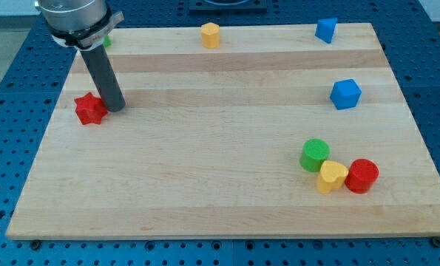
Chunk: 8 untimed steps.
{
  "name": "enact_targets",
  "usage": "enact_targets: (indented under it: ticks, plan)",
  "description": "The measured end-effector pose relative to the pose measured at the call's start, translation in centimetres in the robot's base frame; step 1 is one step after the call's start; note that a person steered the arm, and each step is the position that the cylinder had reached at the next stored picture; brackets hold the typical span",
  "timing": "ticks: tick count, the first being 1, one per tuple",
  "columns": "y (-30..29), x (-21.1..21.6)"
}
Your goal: Move your arm towards the left of green circle
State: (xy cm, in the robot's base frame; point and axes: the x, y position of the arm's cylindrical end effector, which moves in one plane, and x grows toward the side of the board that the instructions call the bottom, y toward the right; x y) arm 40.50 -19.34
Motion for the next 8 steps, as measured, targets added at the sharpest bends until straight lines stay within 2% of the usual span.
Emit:
enact_targets:
  ticks: [1,2,4,8]
  plan:
    - [5.8,0.9]
    - [8.9,1.8]
    - [8.9,2.0]
    - [8.8,5.2]
